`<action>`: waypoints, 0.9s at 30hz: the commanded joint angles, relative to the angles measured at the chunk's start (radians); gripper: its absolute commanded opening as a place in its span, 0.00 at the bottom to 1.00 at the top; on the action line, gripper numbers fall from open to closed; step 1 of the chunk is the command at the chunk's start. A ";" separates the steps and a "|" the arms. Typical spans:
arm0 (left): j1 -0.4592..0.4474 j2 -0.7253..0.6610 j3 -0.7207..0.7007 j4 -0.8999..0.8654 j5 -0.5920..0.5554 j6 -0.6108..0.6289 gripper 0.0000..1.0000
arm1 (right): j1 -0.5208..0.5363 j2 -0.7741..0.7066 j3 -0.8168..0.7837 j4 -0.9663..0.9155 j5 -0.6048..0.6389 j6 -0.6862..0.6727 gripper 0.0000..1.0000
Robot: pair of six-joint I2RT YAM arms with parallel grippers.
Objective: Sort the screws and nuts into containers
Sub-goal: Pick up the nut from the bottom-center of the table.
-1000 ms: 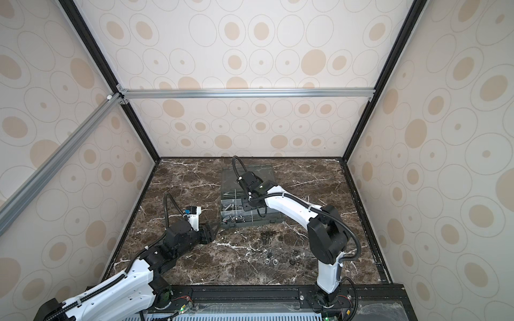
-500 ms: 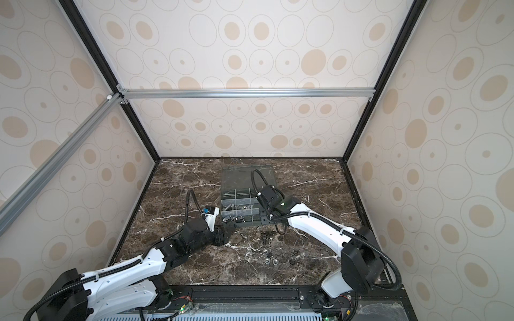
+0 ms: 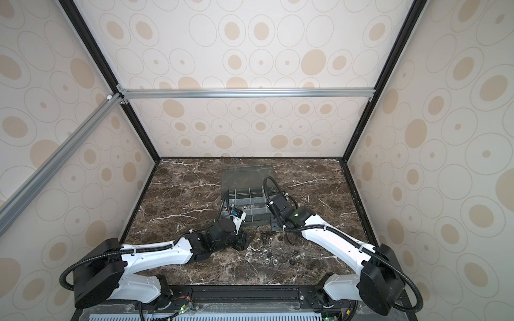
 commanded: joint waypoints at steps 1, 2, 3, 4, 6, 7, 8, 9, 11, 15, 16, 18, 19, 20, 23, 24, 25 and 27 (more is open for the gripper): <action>-0.026 0.036 0.063 -0.023 -0.005 0.036 0.63 | -0.008 -0.037 -0.031 -0.025 0.028 0.032 0.50; -0.032 0.050 0.073 -0.032 -0.006 0.042 0.63 | -0.011 -0.044 -0.038 -0.024 0.028 0.035 0.50; -0.035 0.060 0.081 -0.040 -0.006 0.045 0.63 | -0.011 -0.049 -0.044 -0.025 0.028 0.037 0.50; -0.039 0.072 0.091 -0.046 -0.006 0.049 0.63 | -0.010 -0.054 -0.048 -0.025 0.028 0.039 0.50; -0.045 0.092 0.106 -0.058 -0.003 0.057 0.63 | -0.013 -0.058 -0.057 -0.025 0.026 0.041 0.50; -0.049 0.101 0.114 -0.064 -0.003 0.061 0.63 | -0.012 -0.062 -0.060 -0.026 0.026 0.043 0.50; -0.052 0.110 0.122 -0.069 -0.002 0.062 0.63 | -0.012 -0.064 -0.064 -0.026 0.027 0.044 0.50; -0.054 0.117 0.129 -0.074 -0.002 0.066 0.63 | -0.012 -0.066 -0.066 -0.026 0.028 0.047 0.50; -0.059 0.131 0.144 -0.081 0.002 0.074 0.63 | -0.012 -0.070 -0.075 -0.024 0.029 0.050 0.50; -0.065 0.154 0.177 -0.101 0.008 0.097 0.62 | -0.012 -0.075 -0.079 -0.031 0.019 0.068 0.50; -0.067 0.160 0.184 -0.105 0.009 0.104 0.63 | -0.013 -0.079 -0.079 -0.034 0.018 0.069 0.50; -0.067 0.174 0.200 -0.113 0.010 0.114 0.62 | -0.012 -0.091 -0.080 -0.043 0.022 0.070 0.50; -0.068 0.184 0.210 -0.122 0.012 0.121 0.62 | -0.011 -0.100 -0.084 -0.047 0.027 0.071 0.50; -0.068 0.195 0.222 -0.132 0.014 0.127 0.62 | -0.013 -0.109 -0.089 -0.049 0.032 0.070 0.50; -0.074 0.220 0.252 -0.157 0.018 0.138 0.62 | -0.013 -0.135 -0.107 -0.053 0.039 0.073 0.50; -0.077 0.226 0.258 -0.160 0.018 0.140 0.62 | -0.013 -0.143 -0.115 -0.054 0.041 0.075 0.51; -0.083 0.232 0.261 -0.161 0.020 0.140 0.61 | -0.014 -0.150 -0.122 -0.053 0.044 0.077 0.51; -0.091 0.239 0.263 -0.161 0.020 0.139 0.61 | -0.014 -0.162 -0.132 -0.052 0.049 0.078 0.51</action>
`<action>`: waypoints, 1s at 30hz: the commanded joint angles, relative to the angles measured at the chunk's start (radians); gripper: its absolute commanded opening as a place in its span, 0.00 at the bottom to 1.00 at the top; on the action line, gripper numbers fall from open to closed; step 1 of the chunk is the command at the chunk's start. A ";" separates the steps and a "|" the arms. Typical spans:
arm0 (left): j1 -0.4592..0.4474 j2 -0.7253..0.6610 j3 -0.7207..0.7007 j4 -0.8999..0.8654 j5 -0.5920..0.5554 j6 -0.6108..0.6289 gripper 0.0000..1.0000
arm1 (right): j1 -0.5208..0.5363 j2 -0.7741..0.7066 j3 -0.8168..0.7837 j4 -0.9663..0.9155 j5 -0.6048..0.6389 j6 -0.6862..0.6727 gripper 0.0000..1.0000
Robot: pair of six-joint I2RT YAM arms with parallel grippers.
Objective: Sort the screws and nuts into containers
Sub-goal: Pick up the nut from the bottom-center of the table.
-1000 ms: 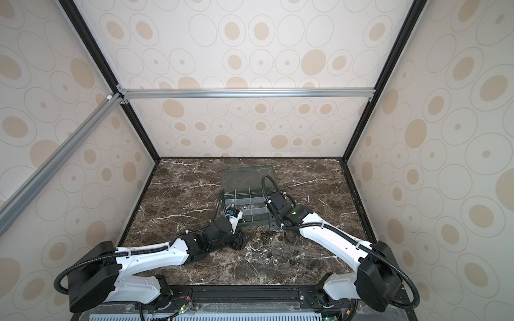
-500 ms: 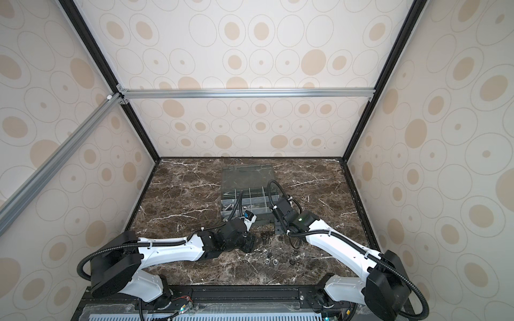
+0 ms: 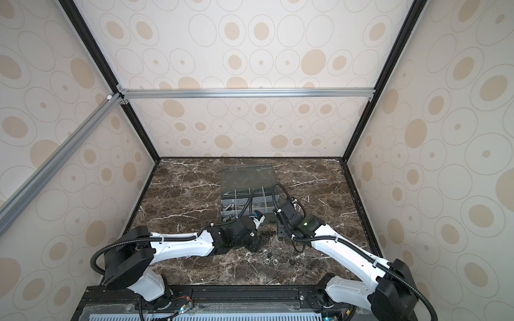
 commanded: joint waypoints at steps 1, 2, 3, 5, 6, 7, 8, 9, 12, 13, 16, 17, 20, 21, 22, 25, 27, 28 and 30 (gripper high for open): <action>-0.027 0.017 0.038 -0.039 0.002 0.026 0.60 | -0.008 -0.024 -0.026 -0.026 0.029 0.021 0.51; -0.031 0.021 0.039 -0.042 0.002 0.026 0.60 | -0.010 -0.028 -0.029 -0.026 0.029 0.020 0.51; -0.034 0.026 0.041 -0.044 0.002 0.026 0.60 | -0.010 -0.031 -0.029 -0.028 0.029 0.021 0.51; -0.042 0.037 0.045 -0.049 0.001 0.026 0.59 | -0.009 -0.032 -0.031 -0.028 0.029 0.023 0.51; -0.047 0.044 0.050 -0.053 -0.002 0.026 0.59 | -0.009 -0.035 -0.032 -0.030 0.029 0.024 0.51; -0.051 0.052 0.054 -0.059 -0.004 0.027 0.58 | -0.009 -0.036 -0.034 -0.029 0.028 0.023 0.51; -0.054 0.059 0.059 -0.065 -0.007 0.029 0.58 | -0.010 -0.038 -0.035 -0.029 0.029 0.023 0.51; -0.059 0.067 0.067 -0.073 -0.011 0.030 0.57 | -0.012 -0.041 -0.035 -0.031 0.030 0.023 0.51; -0.073 0.090 0.083 -0.092 -0.025 0.036 0.56 | -0.011 -0.047 -0.040 -0.032 0.030 0.026 0.51; -0.078 0.097 0.088 -0.099 -0.028 0.037 0.56 | -0.012 -0.049 -0.041 -0.034 0.030 0.026 0.51; -0.089 0.115 0.100 -0.113 -0.037 0.039 0.54 | -0.014 -0.053 -0.047 -0.037 0.029 0.029 0.51; -0.093 0.120 0.103 -0.116 -0.042 0.040 0.55 | -0.014 -0.054 -0.050 -0.036 0.030 0.029 0.51; -0.105 0.133 0.113 -0.138 -0.064 0.042 0.54 | -0.014 -0.055 -0.054 -0.036 0.027 0.031 0.51; -0.109 0.136 0.117 -0.142 -0.068 0.042 0.55 | -0.014 -0.054 -0.055 -0.034 0.028 0.032 0.51; -0.109 0.141 0.119 -0.145 -0.074 0.043 0.54 | -0.014 -0.055 -0.055 -0.033 0.026 0.033 0.51; -0.114 0.153 0.127 -0.154 -0.088 0.041 0.53 | -0.015 -0.054 -0.059 -0.031 0.025 0.035 0.51; -0.117 0.159 0.133 -0.156 -0.093 0.041 0.53 | -0.016 -0.054 -0.058 -0.031 0.024 0.034 0.51; -0.118 0.162 0.135 -0.158 -0.096 0.043 0.52 | -0.015 -0.054 -0.059 -0.033 0.023 0.034 0.51; -0.119 0.166 0.140 -0.161 -0.102 0.043 0.51 | -0.015 -0.055 -0.060 -0.033 0.024 0.034 0.51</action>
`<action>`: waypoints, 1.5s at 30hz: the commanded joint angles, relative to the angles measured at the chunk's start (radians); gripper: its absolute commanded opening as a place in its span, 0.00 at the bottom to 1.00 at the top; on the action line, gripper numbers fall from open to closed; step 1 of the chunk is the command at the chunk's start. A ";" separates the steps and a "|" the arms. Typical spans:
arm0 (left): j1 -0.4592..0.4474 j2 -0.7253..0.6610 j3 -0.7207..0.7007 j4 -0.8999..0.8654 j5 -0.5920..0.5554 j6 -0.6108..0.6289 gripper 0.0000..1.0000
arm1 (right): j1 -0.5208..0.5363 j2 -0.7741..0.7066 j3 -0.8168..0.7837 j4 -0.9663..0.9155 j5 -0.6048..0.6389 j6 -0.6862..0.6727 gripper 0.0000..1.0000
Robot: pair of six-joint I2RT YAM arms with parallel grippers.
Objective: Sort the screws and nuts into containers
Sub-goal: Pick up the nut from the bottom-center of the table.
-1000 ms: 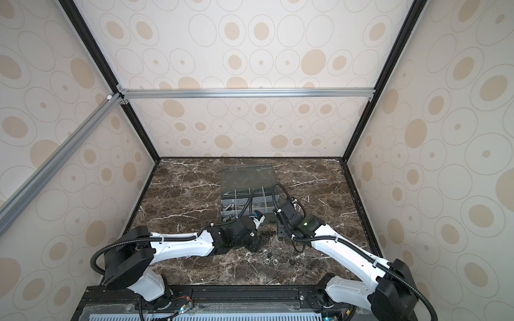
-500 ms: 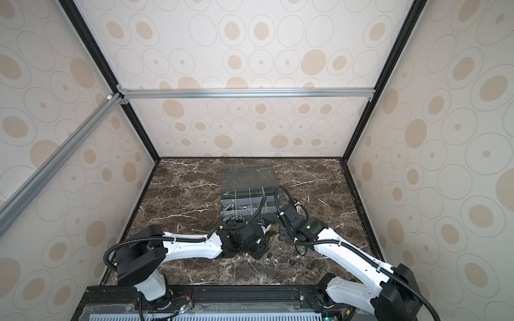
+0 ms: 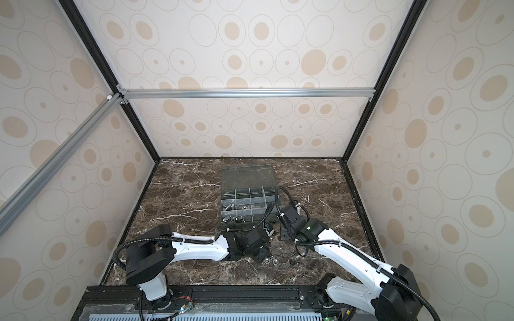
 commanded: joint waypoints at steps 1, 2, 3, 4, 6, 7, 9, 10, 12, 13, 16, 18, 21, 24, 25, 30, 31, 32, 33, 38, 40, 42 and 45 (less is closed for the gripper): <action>-0.014 0.018 0.041 -0.038 -0.036 0.017 0.51 | -0.010 -0.014 -0.012 -0.020 0.010 0.019 0.51; -0.014 0.022 0.044 -0.040 -0.041 0.018 0.50 | -0.009 -0.014 -0.012 -0.020 0.010 0.019 0.51; -0.014 0.024 0.046 -0.043 -0.045 0.020 0.50 | -0.009 -0.014 -0.012 -0.020 0.010 0.019 0.51; -0.014 0.028 0.049 -0.047 -0.047 0.021 0.49 | -0.009 -0.012 -0.013 -0.020 0.008 0.018 0.51; -0.014 0.031 0.052 -0.048 -0.048 0.023 0.49 | -0.009 -0.010 -0.013 -0.020 0.007 0.018 0.51; -0.015 0.036 0.053 -0.050 -0.049 0.023 0.49 | -0.009 -0.009 -0.012 -0.020 0.005 0.018 0.51; -0.018 0.038 0.055 -0.051 -0.046 0.024 0.48 | -0.011 -0.007 -0.012 -0.020 0.004 0.017 0.51; -0.020 0.042 0.057 -0.052 -0.047 0.024 0.48 | -0.011 -0.008 -0.013 -0.020 0.004 0.017 0.51; -0.021 0.046 0.061 -0.054 -0.046 0.024 0.48 | -0.011 -0.008 -0.013 -0.018 0.005 0.017 0.51; -0.023 0.049 0.063 -0.054 -0.045 0.025 0.48 | -0.011 -0.008 -0.013 -0.018 0.004 0.017 0.51; -0.029 0.059 0.068 -0.060 -0.046 0.027 0.47 | -0.012 -0.008 -0.017 -0.018 0.001 0.017 0.51; -0.032 0.066 0.073 -0.063 -0.048 0.029 0.47 | -0.011 -0.010 -0.018 -0.018 0.002 0.017 0.51; -0.034 0.074 0.078 -0.072 -0.058 0.029 0.46 | -0.012 -0.010 -0.019 -0.018 0.001 0.017 0.51; -0.034 0.078 0.080 -0.083 -0.076 0.022 0.44 | -0.013 -0.011 -0.019 -0.017 0.002 0.016 0.51; -0.034 0.080 0.078 -0.083 -0.082 0.022 0.43 | -0.013 -0.010 -0.018 -0.017 0.001 0.016 0.51; -0.034 0.084 0.072 -0.079 -0.090 0.013 0.39 | -0.015 -0.008 -0.019 -0.017 0.000 0.014 0.51; -0.034 0.087 0.071 -0.076 -0.093 0.012 0.38 | -0.015 -0.008 -0.019 -0.017 -0.002 0.014 0.51; -0.034 0.086 0.071 -0.077 -0.096 0.011 0.37 | -0.016 -0.009 -0.019 -0.016 -0.002 0.014 0.51; -0.035 0.086 0.069 -0.078 -0.098 0.011 0.37 | -0.016 -0.008 -0.019 -0.017 -0.002 0.015 0.51; -0.034 0.088 0.069 -0.078 -0.111 0.014 0.37 | -0.016 -0.010 -0.021 -0.016 -0.003 0.014 0.51; -0.034 0.088 0.071 -0.076 -0.107 0.014 0.37 | -0.015 -0.011 -0.021 -0.017 -0.003 0.014 0.51; -0.035 0.093 0.074 -0.073 -0.109 0.014 0.38 | -0.018 -0.013 -0.023 -0.016 -0.003 0.015 0.51; -0.034 0.103 0.084 -0.075 -0.114 0.017 0.38 | -0.018 -0.015 -0.025 -0.017 -0.003 0.015 0.51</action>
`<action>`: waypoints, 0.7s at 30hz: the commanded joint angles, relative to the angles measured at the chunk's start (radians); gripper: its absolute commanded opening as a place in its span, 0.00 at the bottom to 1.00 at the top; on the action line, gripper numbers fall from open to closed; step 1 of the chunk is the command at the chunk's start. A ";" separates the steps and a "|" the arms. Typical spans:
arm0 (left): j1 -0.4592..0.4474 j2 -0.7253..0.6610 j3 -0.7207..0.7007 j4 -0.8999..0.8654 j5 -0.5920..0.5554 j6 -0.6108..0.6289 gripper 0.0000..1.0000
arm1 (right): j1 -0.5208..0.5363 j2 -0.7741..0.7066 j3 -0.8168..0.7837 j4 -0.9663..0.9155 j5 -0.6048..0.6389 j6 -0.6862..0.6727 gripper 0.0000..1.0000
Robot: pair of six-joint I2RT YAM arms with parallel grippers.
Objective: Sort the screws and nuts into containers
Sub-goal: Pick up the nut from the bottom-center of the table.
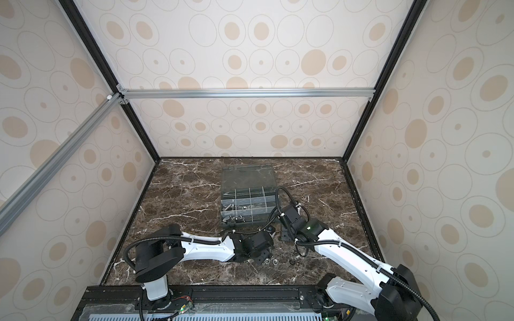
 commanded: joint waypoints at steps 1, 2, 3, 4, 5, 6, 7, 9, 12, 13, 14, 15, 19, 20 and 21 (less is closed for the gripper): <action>-0.009 0.032 0.039 -0.028 -0.026 0.002 0.37 | -0.010 -0.015 -0.018 -0.018 0.002 0.014 0.51; -0.009 0.036 0.042 -0.027 -0.028 0.002 0.37 | -0.010 -0.015 -0.018 -0.020 0.002 0.014 0.51; -0.010 0.038 0.044 -0.027 -0.029 0.002 0.36 | -0.010 -0.016 -0.018 -0.020 0.001 0.014 0.51; -0.009 0.039 0.044 -0.027 -0.030 0.002 0.35 | -0.010 -0.016 -0.017 -0.020 0.001 0.014 0.51; -0.009 0.042 0.041 -0.028 -0.033 0.002 0.33 | -0.010 -0.017 -0.017 -0.020 0.003 0.015 0.51; -0.009 0.043 0.041 -0.027 -0.035 0.002 0.31 | -0.010 -0.017 -0.018 -0.020 0.003 0.014 0.51; -0.010 0.044 0.040 -0.028 -0.036 0.002 0.29 | -0.010 -0.019 -0.019 -0.020 0.003 0.014 0.51; -0.010 0.044 0.038 -0.028 -0.038 0.001 0.24 | -0.010 -0.019 -0.019 -0.021 0.002 0.015 0.51; -0.010 0.035 0.030 -0.027 -0.036 -0.004 0.22 | -0.009 -0.020 -0.019 -0.021 0.004 0.015 0.51; -0.009 0.030 0.027 -0.027 -0.036 -0.005 0.21 | -0.011 -0.021 -0.018 -0.021 0.004 0.015 0.51; -0.009 0.023 0.023 -0.027 -0.036 -0.007 0.21 | -0.011 -0.023 -0.018 -0.022 0.006 0.015 0.51; -0.009 0.016 0.019 -0.027 -0.036 -0.008 0.20 | -0.011 -0.024 -0.019 -0.022 0.006 0.016 0.51; -0.008 -0.042 -0.013 -0.022 -0.045 -0.015 0.19 | -0.011 -0.027 -0.018 -0.023 0.008 0.014 0.51; -0.007 -0.058 -0.021 -0.023 -0.051 -0.016 0.19 | -0.011 -0.028 -0.017 -0.023 0.008 0.014 0.51; -0.008 -0.076 -0.028 -0.026 -0.058 -0.016 0.19 | -0.012 -0.029 -0.016 -0.024 0.009 0.013 0.51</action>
